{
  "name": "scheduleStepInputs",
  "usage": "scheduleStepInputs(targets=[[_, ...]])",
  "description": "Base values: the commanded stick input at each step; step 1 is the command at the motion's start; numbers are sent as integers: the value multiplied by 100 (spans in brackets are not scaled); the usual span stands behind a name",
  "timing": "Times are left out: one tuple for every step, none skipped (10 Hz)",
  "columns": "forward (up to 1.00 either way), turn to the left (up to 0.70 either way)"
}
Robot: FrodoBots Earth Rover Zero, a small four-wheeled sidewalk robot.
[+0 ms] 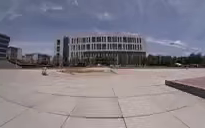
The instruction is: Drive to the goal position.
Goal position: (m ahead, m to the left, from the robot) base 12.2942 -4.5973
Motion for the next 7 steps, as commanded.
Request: scheduleStepInputs(targets=[[70,0],[70,-10],[70,-32],[70,-35],[70,-24],[70,0],[70,0]])
